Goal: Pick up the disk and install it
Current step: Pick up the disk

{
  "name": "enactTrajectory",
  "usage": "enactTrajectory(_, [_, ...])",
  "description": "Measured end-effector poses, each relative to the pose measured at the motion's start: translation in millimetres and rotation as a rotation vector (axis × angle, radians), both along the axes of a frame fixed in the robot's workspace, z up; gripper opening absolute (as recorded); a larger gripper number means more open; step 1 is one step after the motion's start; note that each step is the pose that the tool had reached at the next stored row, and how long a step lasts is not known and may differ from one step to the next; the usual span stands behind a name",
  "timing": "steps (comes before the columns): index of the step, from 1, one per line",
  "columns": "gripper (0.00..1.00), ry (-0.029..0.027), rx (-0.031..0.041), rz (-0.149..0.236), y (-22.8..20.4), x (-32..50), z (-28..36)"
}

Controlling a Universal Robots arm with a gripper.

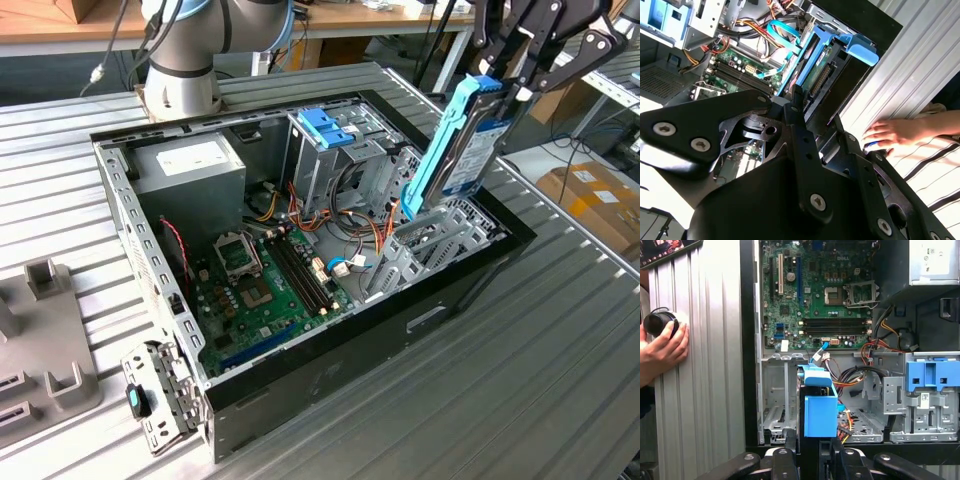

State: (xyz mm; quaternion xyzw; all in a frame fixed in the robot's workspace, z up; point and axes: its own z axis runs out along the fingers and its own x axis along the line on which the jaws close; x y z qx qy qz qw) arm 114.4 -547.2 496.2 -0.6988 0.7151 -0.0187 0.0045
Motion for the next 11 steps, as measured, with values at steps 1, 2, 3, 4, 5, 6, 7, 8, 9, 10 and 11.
enactTrajectory(1, [0.35, 0.0, 0.0, 0.0, -1.2, 0.0, -0.3])
enactTrajectory(2, [0.35, 0.0, 0.0002, 0.0, -2.4, 0.0, -1.1])
enactTrajectory(3, [0.35, 0.0, 0.0, 0.0, -3.2, 0.0, -1.5])
enactTrajectory(4, [0.35, 0.0, 0.0, 0.0, -3.8, 0.0, -1.8])
enactTrajectory(5, [0.35, 0.0, 0.0002, 0.0, -5.1, 0.0, -2.4])
enactTrajectory(6, [0.35, 0.0, 0.0001, 0.0, -6.2, 0.0, -2.7])
enactTrajectory(7, [0.35, 0.0, 0.0001, 0.0, -7.6, 0.0, -3.1])
enactTrajectory(8, [0.35, 0.0, 0.0001, 0.0, -8.6, 0.0, -3.4])
enactTrajectory(9, [0.35, 0.0, -0.0001, 0.0, -9.8, 0.0, -3.8])
enactTrajectory(10, [0.35, 0.0, 0.0003, 0.0, -11.6, 0.0, -4.9])
enactTrajectory(11, [0.35, 0.0, 0.0001, 0.0, -11.6, 0.0, -4.8])
